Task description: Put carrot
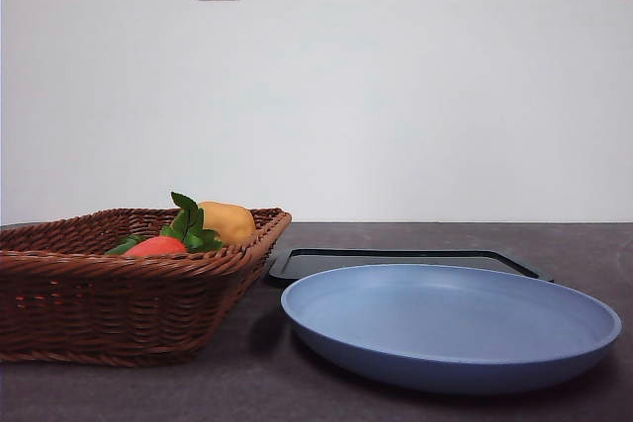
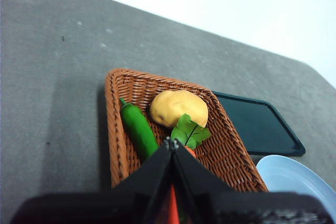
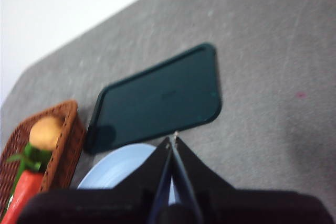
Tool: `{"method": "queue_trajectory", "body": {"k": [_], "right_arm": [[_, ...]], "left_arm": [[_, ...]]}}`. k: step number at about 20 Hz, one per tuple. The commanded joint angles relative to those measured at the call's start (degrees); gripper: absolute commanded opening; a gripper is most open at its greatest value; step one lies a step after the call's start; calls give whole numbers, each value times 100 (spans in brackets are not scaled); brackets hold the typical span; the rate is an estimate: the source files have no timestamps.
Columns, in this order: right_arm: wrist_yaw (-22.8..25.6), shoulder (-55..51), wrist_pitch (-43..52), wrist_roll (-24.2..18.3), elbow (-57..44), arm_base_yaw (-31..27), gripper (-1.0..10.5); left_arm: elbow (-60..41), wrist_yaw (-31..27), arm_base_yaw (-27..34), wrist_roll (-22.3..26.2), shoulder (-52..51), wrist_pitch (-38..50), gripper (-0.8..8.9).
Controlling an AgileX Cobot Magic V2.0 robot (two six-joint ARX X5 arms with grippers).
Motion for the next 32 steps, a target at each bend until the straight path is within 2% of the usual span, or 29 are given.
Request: {"method": "queue_trajectory", "body": {"k": [1, 5, 8, 10, 14, 17, 18, 28, 32], "right_arm": [[-282, 444, -146, -345, 422, 4, 4], [-798, 1185, -658, -710, 957, 4, 4], [-1198, 2052, -1434, -1316, 1464, 4, 4], [-1294, 2535, -1679, -1609, 1591, 4, 4], [-1298, 3254, -1690, -1617, 1591, 59, 111], [-1257, 3735, -1613, -1617, 1591, 219, 229], [-1252, 3897, -1545, -1617, 1591, 282, 233], [-1246, 5501, -404, -1316, 1589, 756, 226], [-1233, 5720, -372, -1226, 1589, 800, 88]], "left_arm": [[348, 192, 4, 391, 573, -83, 7], [903, 719, -7, 813, 1480, -437, 7], [1580, 1250, -109, 1311, 2452, -1215, 7], [1797, 1484, -210, 1421, 2872, -1357, 7], [1853, 1801, -369, 1403, 3156, -1217, 25], [1853, 1759, -455, 1355, 3156, -1185, 240], [1853, 1759, -455, 1355, 3156, -1187, 253], [1853, 1757, -455, 1357, 3156, -1187, 253], [1853, 1757, -455, 1357, 3156, -1189, 253]]}}
